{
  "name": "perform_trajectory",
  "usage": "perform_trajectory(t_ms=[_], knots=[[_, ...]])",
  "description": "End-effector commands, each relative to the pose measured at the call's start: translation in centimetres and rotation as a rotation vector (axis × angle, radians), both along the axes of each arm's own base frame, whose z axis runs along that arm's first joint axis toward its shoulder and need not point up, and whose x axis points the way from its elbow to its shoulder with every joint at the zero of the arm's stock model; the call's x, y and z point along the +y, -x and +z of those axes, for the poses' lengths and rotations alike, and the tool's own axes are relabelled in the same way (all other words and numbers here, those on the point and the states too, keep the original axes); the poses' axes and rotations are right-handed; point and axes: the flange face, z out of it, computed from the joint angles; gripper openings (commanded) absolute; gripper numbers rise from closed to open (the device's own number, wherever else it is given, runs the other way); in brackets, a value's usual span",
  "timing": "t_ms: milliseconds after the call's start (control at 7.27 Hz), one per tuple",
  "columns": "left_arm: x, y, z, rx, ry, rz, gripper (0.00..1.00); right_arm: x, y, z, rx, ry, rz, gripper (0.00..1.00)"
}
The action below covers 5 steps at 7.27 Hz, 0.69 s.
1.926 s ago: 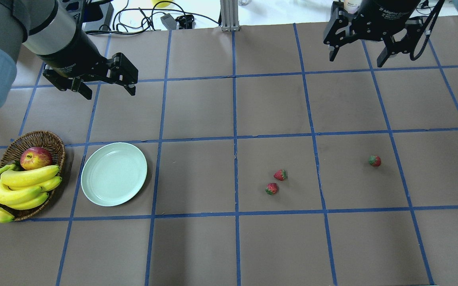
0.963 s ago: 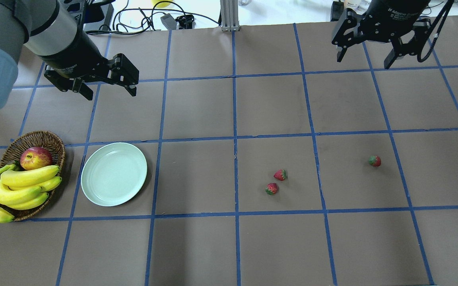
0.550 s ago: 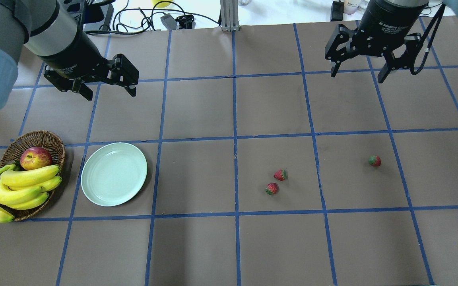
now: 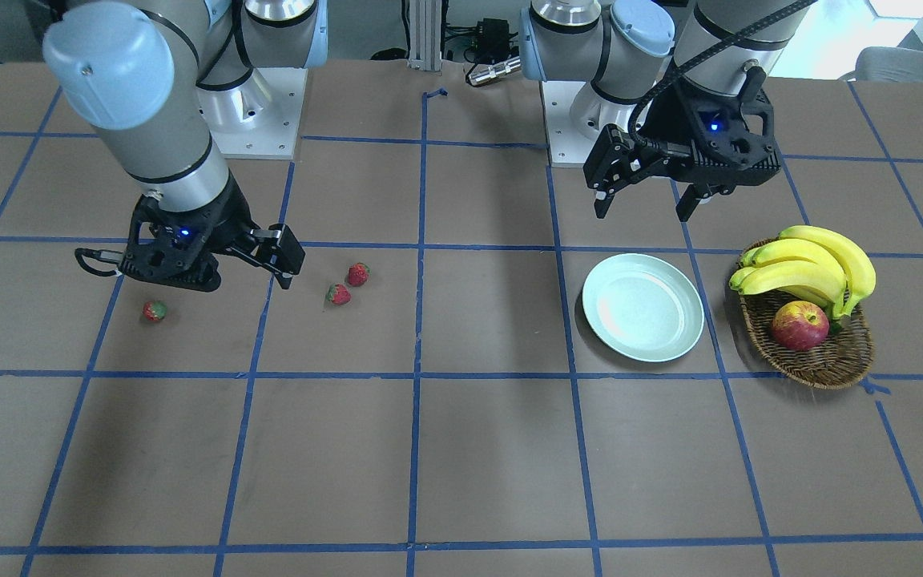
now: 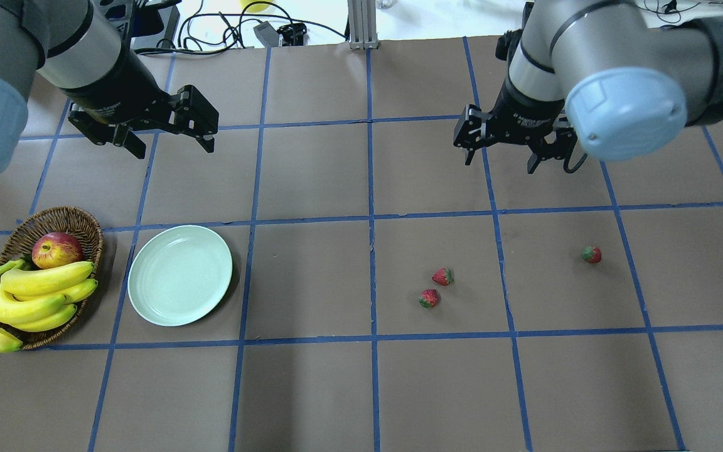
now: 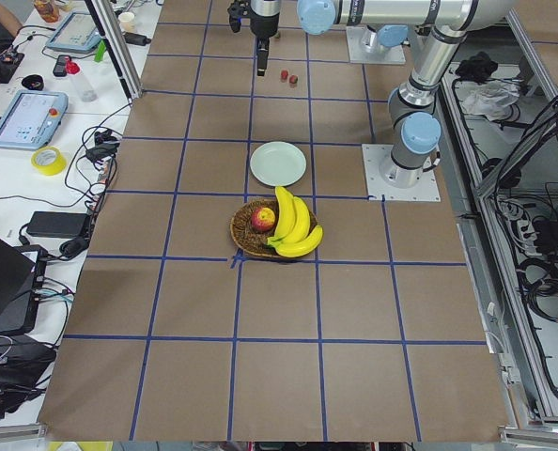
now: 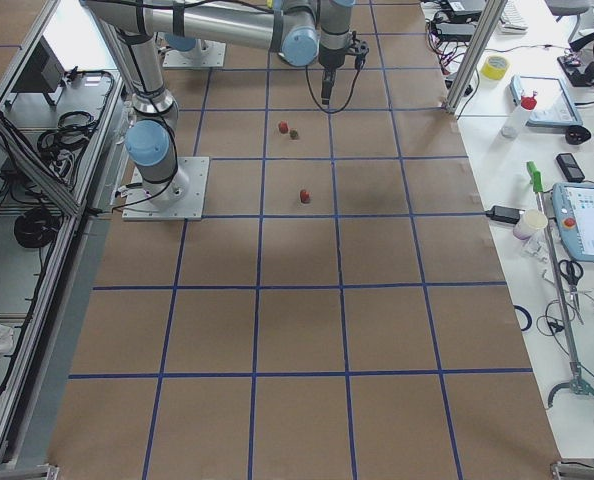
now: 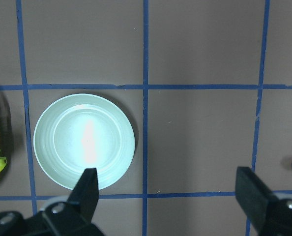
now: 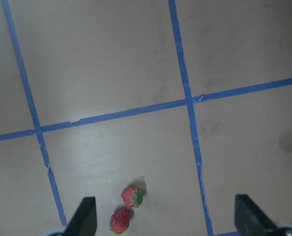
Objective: Collect all strawberries into plate
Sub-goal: 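Move the right gripper toward the pair of strawberries, then lower the right gripper and grasp one strawberry of the pair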
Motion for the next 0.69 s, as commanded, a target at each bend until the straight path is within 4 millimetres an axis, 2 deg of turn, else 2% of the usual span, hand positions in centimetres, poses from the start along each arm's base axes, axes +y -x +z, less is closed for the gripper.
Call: perform_trajectory(t_ms=[0,138,275,550], knots=[[0.0,0.0,0.0,0.002,0.000,0.000,1.00,4.0,-2.3,-7.9,0.006,-0.022,0.029,1.00],[0.0,0.0,0.0,0.002,0.000,0.000,1.00,4.5,-3.7,-11.3,0.016,-0.003,0.052,1.00],[0.0,0.0,0.0,0.002,0.000,0.000,1.00,4.7,-5.2,-13.1,0.019,-0.005,0.048,1.00],[0.0,0.0,0.1,0.003,0.002,0.000,1.00,5.0,-5.1,-15.6,0.023,-0.003,0.048,0.98]])
